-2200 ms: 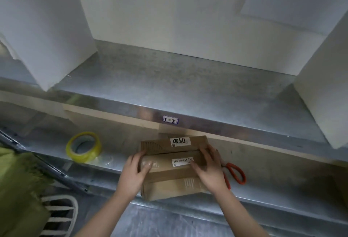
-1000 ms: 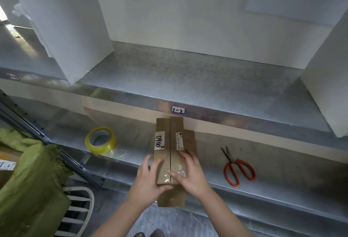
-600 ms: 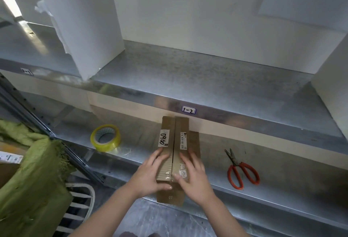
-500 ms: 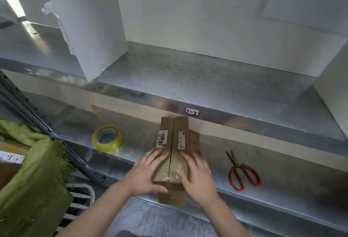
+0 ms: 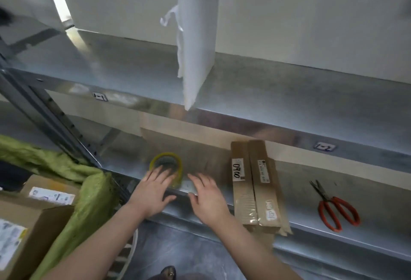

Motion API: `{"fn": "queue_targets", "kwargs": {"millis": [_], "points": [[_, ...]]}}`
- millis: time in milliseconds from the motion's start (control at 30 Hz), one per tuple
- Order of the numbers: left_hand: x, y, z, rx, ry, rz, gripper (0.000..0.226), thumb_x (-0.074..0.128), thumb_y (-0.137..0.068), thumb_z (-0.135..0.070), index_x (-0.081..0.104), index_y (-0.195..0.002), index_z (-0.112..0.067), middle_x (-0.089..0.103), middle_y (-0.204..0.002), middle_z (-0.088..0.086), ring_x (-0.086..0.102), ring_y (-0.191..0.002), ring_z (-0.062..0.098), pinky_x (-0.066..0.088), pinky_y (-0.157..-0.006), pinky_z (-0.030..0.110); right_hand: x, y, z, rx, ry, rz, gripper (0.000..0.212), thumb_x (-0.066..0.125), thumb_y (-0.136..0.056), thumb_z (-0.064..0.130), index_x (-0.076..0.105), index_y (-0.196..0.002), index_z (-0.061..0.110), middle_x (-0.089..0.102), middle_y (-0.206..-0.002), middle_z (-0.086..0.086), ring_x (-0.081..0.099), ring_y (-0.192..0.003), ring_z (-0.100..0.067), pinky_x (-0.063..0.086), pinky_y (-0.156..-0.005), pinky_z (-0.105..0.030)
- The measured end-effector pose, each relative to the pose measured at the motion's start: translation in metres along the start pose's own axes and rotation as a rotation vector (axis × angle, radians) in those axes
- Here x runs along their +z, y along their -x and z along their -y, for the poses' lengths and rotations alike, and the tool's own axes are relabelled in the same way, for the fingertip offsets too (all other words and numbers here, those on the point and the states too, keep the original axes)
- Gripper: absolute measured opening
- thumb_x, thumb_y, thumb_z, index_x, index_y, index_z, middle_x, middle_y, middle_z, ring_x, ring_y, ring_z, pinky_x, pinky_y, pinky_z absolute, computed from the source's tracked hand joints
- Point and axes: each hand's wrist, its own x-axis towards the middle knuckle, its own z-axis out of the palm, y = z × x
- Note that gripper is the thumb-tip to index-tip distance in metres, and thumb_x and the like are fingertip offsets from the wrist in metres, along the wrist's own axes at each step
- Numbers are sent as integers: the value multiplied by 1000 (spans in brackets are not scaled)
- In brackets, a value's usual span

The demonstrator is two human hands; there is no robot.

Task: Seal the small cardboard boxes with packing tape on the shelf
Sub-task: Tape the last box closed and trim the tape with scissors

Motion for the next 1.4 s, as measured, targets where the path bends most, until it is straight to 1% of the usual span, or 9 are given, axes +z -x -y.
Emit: {"fn": "queue_targets", "kwargs": {"millis": [233, 400, 533, 700, 867, 1000, 1133, 1267, 1400], "points": [[13, -26, 52, 139, 71, 63, 67, 37, -96, -56, 14, -153, -31, 21, -158, -4, 9, -148, 17, 3, -120, 37, 47, -44, -2, 346, 79, 105, 50, 42, -100, 25, 31, -149, 29, 26, -157, 1, 28, -141, -22, 30, -112, -35], [22, -30, 74, 243, 122, 86, 65, 46, -95, -50, 20, -152, -30, 29, -153, -4, 17, -144, 16, 10, -118, 34, 53, -59, 3, 406, 165, 107, 35, 45, -98, 29, 48, -132, 34, 41, -143, 3, 37, -132, -21, 33, -100, -34], [28, -37, 82, 296, 127, 16, 57, 55, -92, -44, 37, -143, -26, 44, -140, -1, 32, -136, 20, 19, -115, 34, 51, -62, 3, 435, 173, 75, 19, 48, -96, 35, 58, -111, 28, 52, -124, 2, 43, -122, -21, 34, -91, -32], [30, -43, 78, 306, 197, -83, 33, 50, -96, -36, 53, -125, -20, 55, -122, 0, 46, -120, 22, 22, -112, 32, 41, -52, 10, 461, 56, 62, 12, 48, -97, 23, 54, -106, 18, 62, -109, -6, 53, -107, -26, 38, -79, -32], [2, -35, 74, 372, 504, -109, 43, 53, -97, -33, 49, -137, -18, 53, -129, -2, 44, -123, 17, 21, -104, 14, 16, -31, 31, 575, -115, -150, 15, 47, -97, 18, 54, -110, 13, 65, -107, -7, 61, -98, -26, 42, -76, -31], [-34, -12, 69, 405, 631, -45, 50, 55, -94, -46, 39, -138, -29, 39, -118, -20, 37, -117, 4, 21, -98, 9, -4, -8, 41, 638, -298, -167, 15, 55, -94, 19, 62, -106, 15, 70, -102, -3, 64, -100, -22, 43, -81, -24], [-57, 18, 57, 395, 573, -30, 53, 65, -86, -49, 38, -128, -31, 39, -114, -14, 38, -111, 5, 29, -96, 17, -25, 20, 45, 586, -330, -146, 8, 68, -87, 29, 64, -80, 30, 60, -72, 15, 59, -75, -6, 40, -66, -17], [-70, 47, 33, 369, 637, -147, 44, 70, -83, -47, 50, -119, -31, 45, -109, -24, 42, -105, -6, 32, -90, 9, -52, 51, 39, 445, -255, -262, 8, 72, -85, 31, 67, -78, 31, 60, -87, 16, 55, -73, 3, 47, -74, -20], [-75, 67, -13, 308, 675, -245, 45, 80, -74, -45, 59, -112, -33, 54, -106, -28, 47, -101, -8, 32, -87, 4, -73, 87, 25, 384, -216, -205, 5, 70, -88, 31, 68, -82, 31, 67, -82, 15, 58, -76, -2, 49, -74, -23]]}}
